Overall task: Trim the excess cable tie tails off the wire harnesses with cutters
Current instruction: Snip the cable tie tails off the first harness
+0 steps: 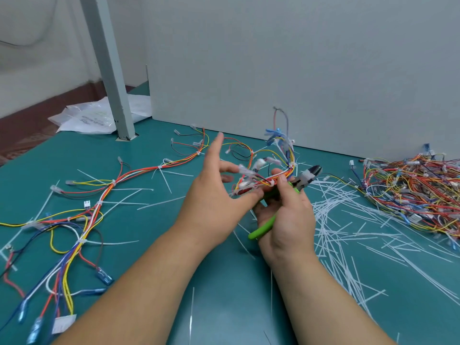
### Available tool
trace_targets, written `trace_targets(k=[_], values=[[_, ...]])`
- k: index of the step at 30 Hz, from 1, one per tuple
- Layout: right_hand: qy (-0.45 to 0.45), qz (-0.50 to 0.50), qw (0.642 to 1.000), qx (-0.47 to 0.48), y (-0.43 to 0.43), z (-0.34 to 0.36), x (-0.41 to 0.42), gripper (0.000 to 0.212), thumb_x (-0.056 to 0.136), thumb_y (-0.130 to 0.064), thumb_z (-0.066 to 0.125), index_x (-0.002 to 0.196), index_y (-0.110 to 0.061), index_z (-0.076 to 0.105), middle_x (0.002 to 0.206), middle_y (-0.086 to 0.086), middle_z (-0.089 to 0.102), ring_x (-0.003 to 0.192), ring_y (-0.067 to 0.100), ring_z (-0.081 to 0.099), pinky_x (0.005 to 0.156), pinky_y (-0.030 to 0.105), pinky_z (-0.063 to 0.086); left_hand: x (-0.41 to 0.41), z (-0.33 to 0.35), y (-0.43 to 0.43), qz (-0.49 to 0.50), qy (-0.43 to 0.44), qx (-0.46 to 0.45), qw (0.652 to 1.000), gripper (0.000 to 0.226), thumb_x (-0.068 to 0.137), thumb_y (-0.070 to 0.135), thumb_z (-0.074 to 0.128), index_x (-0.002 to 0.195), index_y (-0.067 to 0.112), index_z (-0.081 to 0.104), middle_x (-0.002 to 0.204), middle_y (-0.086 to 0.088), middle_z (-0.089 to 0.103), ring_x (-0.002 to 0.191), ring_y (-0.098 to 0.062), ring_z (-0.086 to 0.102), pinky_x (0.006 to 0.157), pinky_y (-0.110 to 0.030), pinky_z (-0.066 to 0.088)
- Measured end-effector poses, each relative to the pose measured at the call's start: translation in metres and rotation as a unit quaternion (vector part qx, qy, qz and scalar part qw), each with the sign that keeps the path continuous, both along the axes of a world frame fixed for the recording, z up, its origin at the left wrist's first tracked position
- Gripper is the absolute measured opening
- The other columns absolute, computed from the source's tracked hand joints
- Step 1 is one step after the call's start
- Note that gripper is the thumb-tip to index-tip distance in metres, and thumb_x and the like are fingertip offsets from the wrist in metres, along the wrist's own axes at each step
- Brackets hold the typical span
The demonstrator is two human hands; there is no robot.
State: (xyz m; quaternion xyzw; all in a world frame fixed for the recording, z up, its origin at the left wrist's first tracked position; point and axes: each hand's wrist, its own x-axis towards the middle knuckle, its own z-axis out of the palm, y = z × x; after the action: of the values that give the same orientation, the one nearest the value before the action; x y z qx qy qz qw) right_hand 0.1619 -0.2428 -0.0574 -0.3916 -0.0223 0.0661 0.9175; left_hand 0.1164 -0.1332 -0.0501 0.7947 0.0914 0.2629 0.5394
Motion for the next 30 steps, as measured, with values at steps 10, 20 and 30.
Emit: trace_targets(k=[10,20,30], values=[[0.082,0.088,0.984,0.134,-0.016,0.005,0.017,0.03,0.105,-0.019,0.051,0.088,-0.014,0.075,0.065,-0.004,0.056,0.059,0.009,0.049,0.064,0.025,0.048,0.0,-0.004,0.003,-0.037,0.026,0.088,0.995,0.015,0.091,0.028,0.074,0.09,0.043,0.074,0.091,0.029,0.07,0.095,0.013,0.061,0.079,0.0,0.039],[0.048,0.097,0.992,0.068,-0.008,-0.001,0.011,0.01,0.093,-0.027,0.068,0.094,-0.017,0.065,0.081,0.001,0.066,0.069,0.014,0.058,0.068,0.031,0.057,0.0,0.0,0.003,-0.063,-0.018,0.014,0.998,0.02,0.093,0.023,0.069,0.08,0.036,0.077,0.075,0.006,0.073,0.068,-0.015,0.062,0.065,-0.028,0.051],[0.02,0.057,0.998,-0.003,-0.005,-0.006,0.007,0.02,0.09,-0.022,0.07,0.108,-0.018,0.062,0.088,0.001,0.07,0.071,0.013,0.058,0.074,0.035,0.051,-0.004,0.003,-0.004,-0.039,-0.042,0.051,0.997,0.016,0.099,0.037,0.063,0.106,0.042,0.076,0.09,0.015,0.074,0.081,0.0,0.068,0.073,-0.017,0.052]])
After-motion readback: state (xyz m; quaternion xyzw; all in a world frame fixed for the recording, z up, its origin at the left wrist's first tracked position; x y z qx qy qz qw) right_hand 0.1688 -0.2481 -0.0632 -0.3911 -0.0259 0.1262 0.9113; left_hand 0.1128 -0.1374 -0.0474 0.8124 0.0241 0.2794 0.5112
